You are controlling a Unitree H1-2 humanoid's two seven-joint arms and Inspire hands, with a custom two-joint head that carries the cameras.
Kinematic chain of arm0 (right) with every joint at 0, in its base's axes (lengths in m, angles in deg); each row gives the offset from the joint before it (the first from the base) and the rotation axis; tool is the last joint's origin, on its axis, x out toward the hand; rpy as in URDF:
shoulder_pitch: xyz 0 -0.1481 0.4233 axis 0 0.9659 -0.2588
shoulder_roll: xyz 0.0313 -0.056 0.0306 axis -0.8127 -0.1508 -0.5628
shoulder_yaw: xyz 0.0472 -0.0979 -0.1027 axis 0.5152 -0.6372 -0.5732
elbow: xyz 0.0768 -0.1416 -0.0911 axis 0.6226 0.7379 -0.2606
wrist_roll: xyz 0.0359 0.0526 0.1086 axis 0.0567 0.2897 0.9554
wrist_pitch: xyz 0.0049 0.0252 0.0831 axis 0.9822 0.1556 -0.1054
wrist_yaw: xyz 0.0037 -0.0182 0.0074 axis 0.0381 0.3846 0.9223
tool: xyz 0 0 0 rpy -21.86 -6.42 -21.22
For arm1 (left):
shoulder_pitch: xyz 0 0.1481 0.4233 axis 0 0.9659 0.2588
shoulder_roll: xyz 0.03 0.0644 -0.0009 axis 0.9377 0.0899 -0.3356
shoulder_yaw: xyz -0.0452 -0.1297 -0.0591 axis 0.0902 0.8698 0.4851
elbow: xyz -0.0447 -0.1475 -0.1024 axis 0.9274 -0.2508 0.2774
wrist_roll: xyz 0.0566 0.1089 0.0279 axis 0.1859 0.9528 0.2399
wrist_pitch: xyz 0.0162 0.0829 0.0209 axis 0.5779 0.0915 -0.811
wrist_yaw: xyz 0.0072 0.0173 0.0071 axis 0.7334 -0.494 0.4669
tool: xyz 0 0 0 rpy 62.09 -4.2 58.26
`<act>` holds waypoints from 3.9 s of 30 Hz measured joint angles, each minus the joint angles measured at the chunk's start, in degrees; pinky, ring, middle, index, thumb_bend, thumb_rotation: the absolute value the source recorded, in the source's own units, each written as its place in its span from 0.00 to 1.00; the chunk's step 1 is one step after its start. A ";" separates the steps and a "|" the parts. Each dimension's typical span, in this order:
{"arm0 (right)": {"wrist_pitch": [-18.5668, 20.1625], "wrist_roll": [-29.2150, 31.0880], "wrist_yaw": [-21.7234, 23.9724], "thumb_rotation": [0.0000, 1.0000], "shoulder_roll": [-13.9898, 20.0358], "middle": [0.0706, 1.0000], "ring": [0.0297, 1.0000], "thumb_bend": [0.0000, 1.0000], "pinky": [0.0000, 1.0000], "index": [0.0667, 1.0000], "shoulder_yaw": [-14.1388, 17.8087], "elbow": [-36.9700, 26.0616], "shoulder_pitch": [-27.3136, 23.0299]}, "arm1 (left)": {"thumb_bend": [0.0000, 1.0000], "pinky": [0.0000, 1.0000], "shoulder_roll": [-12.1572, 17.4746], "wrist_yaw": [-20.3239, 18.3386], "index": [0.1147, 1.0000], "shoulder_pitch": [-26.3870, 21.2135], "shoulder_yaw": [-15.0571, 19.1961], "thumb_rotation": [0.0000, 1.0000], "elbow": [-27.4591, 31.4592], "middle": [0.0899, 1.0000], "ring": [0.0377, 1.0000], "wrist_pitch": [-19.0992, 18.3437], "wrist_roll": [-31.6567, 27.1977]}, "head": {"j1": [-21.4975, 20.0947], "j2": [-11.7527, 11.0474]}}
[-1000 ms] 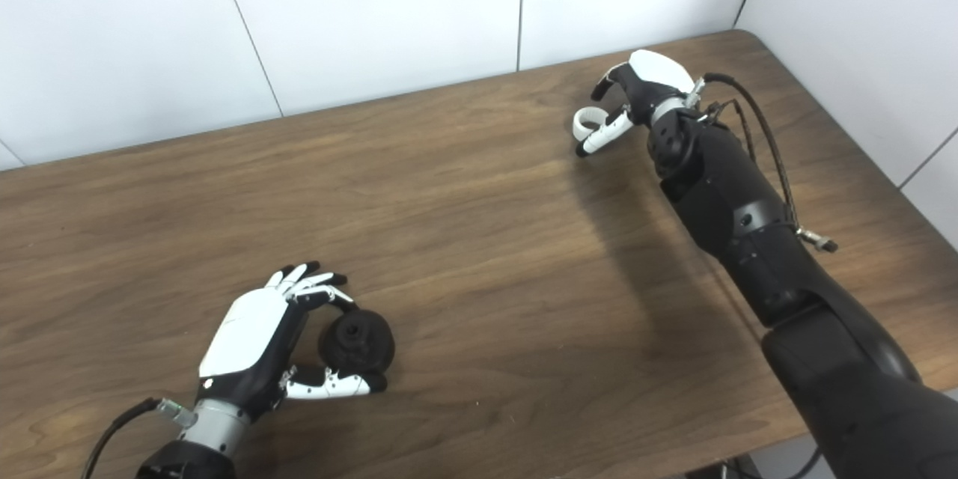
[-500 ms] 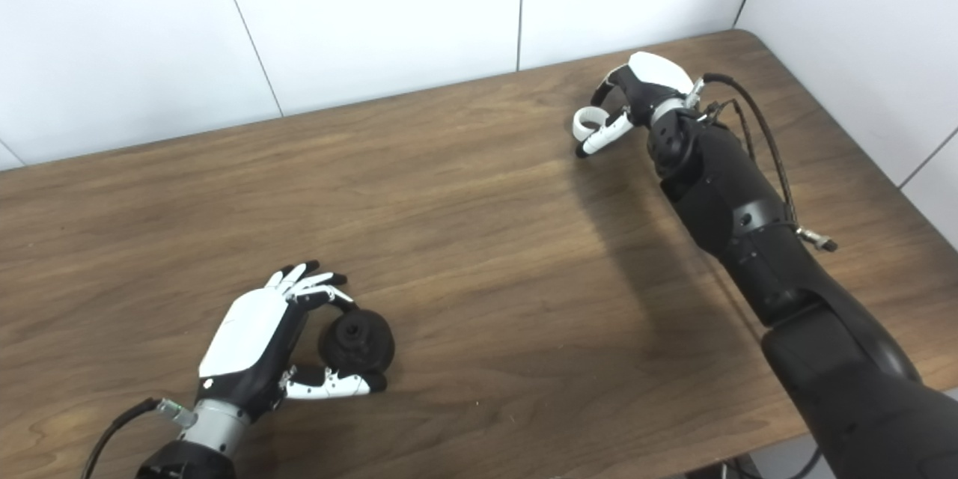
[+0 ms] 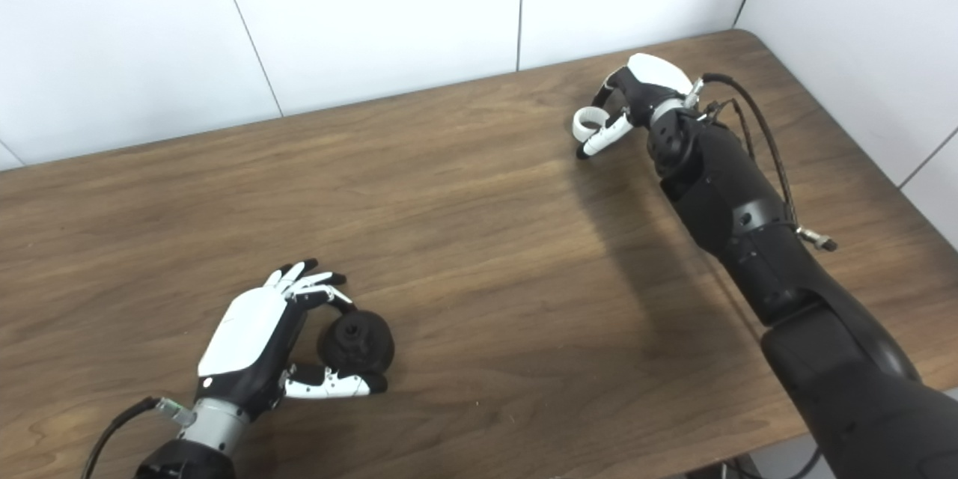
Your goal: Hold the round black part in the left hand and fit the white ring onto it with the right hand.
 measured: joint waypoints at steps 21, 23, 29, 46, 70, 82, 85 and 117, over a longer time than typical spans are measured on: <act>-0.60 1.54 -2.15 0.13 -1.14 0.82 0.92 0.52 0.84 0.45 1.33 -0.18 0.45 | 0.52 1.00 0.00 0.05 0.42 0.05 -0.05 0.06 0.06 0.81 0.95 0.01 0.18 | 0.26 0.26; -0.99 1.59 -2.20 0.13 -1.10 0.82 0.91 0.52 0.84 0.45 1.31 -0.18 0.51 | 0.52 1.00 0.00 0.05 0.42 0.05 -0.06 0.06 0.06 0.81 0.95 0.01 0.19 | 0.35 0.26; -2.02 1.61 -2.32 0.13 -0.78 0.82 0.92 0.52 0.84 0.45 1.23 -0.20 0.76 | 0.52 1.00 0.00 0.05 0.42 0.06 -0.06 0.05 0.07 0.82 0.96 0.01 0.25 | 0.35 0.18; -3.50 -0.43 4.20 0.13 2.38 0.83 0.94 0.52 0.83 0.45 -4.13 -13.75 2.67 | 0.52 1.00 -0.12 0.20 0.41 0.19 -0.12 0.06 0.07 0.80 0.94 0.01 0.69 | 1.49 0.35; -3.73 -2.45 25.93 0.14 -1.79 0.79 0.92 0.52 0.82 0.45 -10.48 -41.77 2.65 | 0.52 1.00 -3.48 0.43 0.42 0.32 -1.98 0.06 -0.13 0.82 0.95 -2.66 5.44 | 13.70 0.62; -4.82 -2.09 29.14 0.13 -5.73 0.82 0.96 0.52 0.88 0.45 -12.73 -45.09 4.49 | 0.52 1.00 -4.35 1.12 0.42 0.08 -2.83 0.06 -0.75 0.81 0.95 -3.65 6.37 | 16.61 1.14; -5.08 -2.26 29.32 0.13 -6.40 0.82 0.96 0.52 0.89 0.45 -12.92 -46.53 4.98 | 0.52 1.00 -4.72 1.40 0.42 0.00 -2.85 0.06 -1.04 0.82 0.95 -3.67 6.37 | 17.14 1.32; -13.02 -2.91 29.79 0.13 -10.32 0.81 0.94 0.52 0.90 0.45 -14.54 -48.71 8.55 | 0.52 1.00 -6.29 1.44 0.42 -0.37 -3.71 0.06 -1.65 0.82 0.96 -5.22 7.63 | 19.34 3.34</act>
